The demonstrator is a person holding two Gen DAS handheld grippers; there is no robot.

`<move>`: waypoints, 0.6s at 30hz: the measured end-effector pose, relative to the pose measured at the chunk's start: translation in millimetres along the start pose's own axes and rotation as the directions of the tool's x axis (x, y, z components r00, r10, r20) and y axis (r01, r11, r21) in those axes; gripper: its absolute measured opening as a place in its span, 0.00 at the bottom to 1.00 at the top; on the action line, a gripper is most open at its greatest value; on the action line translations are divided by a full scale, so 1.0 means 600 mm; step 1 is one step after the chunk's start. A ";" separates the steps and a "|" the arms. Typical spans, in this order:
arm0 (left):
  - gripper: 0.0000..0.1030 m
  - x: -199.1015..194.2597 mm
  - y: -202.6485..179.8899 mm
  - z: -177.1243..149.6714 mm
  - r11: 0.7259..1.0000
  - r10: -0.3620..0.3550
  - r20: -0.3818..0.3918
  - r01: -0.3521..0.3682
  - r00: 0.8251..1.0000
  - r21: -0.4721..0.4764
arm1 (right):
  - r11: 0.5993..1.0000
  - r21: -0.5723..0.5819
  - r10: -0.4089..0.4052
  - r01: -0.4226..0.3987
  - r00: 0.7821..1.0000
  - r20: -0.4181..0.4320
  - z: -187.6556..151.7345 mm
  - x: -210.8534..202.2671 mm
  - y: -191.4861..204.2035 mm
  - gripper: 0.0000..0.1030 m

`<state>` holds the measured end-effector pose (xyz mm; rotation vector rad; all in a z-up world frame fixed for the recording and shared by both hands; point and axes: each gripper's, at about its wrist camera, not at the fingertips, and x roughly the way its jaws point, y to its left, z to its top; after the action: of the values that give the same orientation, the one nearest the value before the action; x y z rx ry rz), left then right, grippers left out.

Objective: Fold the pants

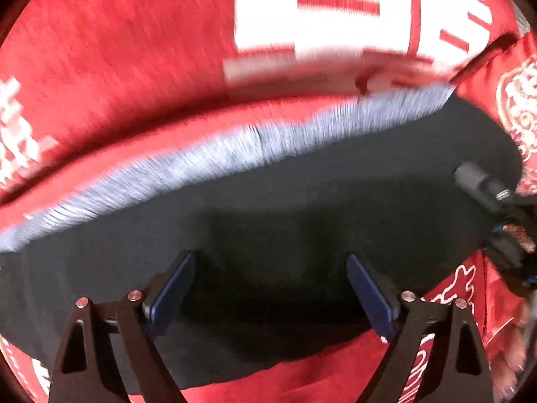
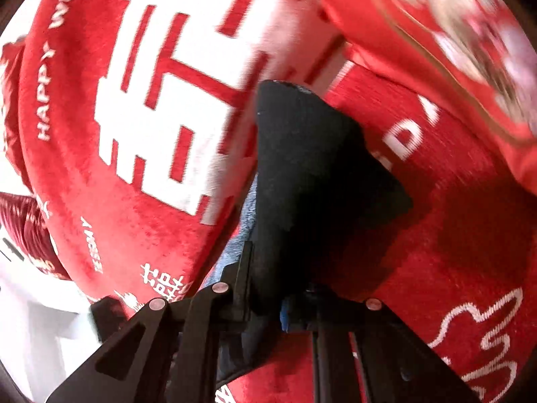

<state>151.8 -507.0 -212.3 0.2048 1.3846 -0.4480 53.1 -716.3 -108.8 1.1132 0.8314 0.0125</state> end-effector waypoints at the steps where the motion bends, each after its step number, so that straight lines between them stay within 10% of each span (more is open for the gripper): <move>1: 0.90 0.016 0.002 -0.004 1.000 -0.013 -0.010 0.013 1.000 -0.021 | 0.999 -0.034 -0.015 0.014 1.000 -0.015 -0.001 0.002 0.014 0.13; 12: 0.91 -0.016 0.038 0.000 0.994 -0.111 0.034 0.112 0.993 -0.013 | 0.931 -0.341 -0.143 0.128 0.990 -0.018 -0.044 0.022 0.155 0.13; 18: 0.91 -0.119 0.159 -0.010 0.994 -0.069 0.143 0.080 0.987 -0.072 | 0.781 -0.592 -0.228 0.201 0.973 0.028 -0.119 0.038 0.284 0.13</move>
<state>178.2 -405.4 -155.4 0.0571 1.2716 -0.4612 92.1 -570.4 0.4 0.4202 0.9079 0.1016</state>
